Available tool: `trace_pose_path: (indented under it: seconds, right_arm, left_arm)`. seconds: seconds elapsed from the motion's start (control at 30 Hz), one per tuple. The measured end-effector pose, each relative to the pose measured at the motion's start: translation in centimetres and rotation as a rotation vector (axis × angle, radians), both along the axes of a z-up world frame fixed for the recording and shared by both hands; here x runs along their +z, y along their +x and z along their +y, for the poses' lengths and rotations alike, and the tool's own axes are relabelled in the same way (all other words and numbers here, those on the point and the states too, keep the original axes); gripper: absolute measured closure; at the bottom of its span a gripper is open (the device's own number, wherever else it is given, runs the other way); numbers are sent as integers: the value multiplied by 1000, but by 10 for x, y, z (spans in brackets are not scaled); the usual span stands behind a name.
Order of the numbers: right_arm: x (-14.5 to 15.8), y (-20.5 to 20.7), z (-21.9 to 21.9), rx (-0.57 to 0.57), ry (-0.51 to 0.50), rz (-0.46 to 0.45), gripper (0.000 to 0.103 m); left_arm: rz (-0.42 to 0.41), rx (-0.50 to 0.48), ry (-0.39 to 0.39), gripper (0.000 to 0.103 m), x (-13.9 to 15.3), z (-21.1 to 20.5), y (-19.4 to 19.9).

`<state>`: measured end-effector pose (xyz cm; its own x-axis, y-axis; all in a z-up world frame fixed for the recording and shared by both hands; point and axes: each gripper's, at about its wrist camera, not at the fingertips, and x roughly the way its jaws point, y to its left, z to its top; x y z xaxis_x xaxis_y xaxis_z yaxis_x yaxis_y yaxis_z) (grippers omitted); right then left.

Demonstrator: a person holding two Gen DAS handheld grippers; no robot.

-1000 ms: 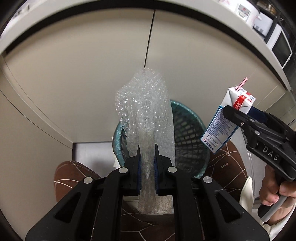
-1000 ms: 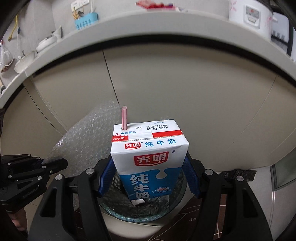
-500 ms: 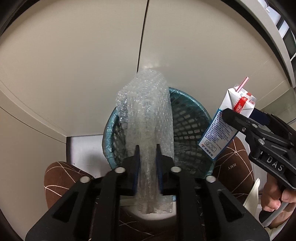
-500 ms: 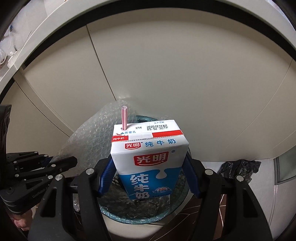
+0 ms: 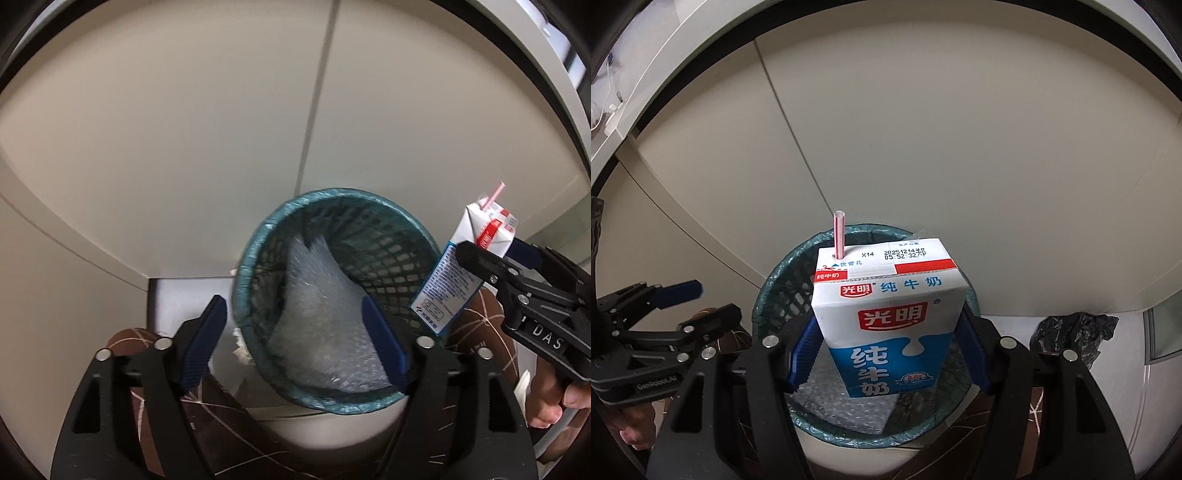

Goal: Collect trash
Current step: 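Open the left tool to drop the bubble wrap while the right tool releases the carton, then raise both tools back toward the snack bags on the counter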

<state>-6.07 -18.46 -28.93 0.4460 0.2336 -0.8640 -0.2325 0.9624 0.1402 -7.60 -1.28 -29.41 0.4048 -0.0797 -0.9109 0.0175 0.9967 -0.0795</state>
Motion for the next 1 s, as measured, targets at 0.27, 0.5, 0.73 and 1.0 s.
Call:
trace_pose_path:
  seconds: [0.27, 0.5, 0.73, 1.0]
  right_arm:
    - [4, 2, 17, 30, 14, -18, 40]
    - [7, -3, 18, 37, 26, -21, 31]
    - [21, -9, 5, 4, 35, -67, 18]
    - [61, -10, -15, -27, 44, -147, 14]
  left_arm:
    - [-42, 55, 1, 17, 5, 24, -10]
    - [-69, 77, -6, 14, 14, 37, -16]
    - [-86, 75, -12, 12, 28, 35, -18]
    - [-157, 67, -4, 6, 67, 30, -25]
